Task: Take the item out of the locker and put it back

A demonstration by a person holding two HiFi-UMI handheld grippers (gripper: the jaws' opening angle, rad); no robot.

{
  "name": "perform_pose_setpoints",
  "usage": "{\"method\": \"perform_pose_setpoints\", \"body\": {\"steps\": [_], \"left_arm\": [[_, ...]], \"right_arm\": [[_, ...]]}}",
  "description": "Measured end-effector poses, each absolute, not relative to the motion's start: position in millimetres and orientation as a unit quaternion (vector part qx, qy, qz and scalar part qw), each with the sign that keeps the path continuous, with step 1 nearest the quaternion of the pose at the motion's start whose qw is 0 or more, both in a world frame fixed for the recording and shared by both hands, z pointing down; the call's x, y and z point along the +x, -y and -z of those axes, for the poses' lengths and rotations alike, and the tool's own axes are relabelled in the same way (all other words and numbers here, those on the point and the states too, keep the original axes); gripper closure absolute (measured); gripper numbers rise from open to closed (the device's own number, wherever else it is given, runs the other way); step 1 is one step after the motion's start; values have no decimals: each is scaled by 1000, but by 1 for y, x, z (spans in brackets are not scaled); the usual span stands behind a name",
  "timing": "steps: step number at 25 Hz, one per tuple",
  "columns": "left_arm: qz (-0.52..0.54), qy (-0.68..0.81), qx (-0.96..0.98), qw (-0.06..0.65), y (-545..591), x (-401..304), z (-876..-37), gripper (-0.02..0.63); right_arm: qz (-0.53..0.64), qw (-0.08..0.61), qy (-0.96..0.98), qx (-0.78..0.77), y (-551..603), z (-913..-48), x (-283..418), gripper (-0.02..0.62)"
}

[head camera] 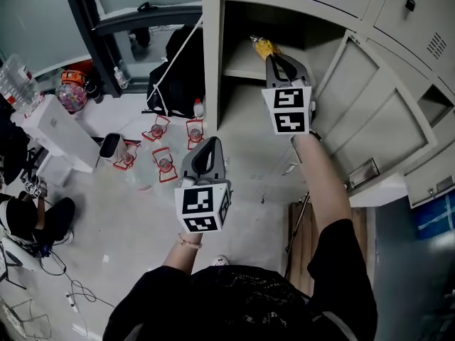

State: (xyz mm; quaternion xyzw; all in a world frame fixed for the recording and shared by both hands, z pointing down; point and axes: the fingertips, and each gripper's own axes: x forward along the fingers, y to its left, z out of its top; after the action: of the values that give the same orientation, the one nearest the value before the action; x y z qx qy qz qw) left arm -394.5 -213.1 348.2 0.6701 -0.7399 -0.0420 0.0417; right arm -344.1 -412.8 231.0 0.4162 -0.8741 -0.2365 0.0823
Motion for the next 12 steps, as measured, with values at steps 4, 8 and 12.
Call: {"method": "perform_pose_setpoints", "body": {"steps": [4,8,12], "left_arm": [[45,741,669,41,216,-400,-347,600],[51,744,665,42,214,-402,-348,600],[47,747,661,49,214,-406,-354,600]], "right_arm": [[237,102,874,412,427,-235,-356,574],[227,133,874,409,435,-245,-360,574],[224,161,875,398,438,-253,-368,572]]}}
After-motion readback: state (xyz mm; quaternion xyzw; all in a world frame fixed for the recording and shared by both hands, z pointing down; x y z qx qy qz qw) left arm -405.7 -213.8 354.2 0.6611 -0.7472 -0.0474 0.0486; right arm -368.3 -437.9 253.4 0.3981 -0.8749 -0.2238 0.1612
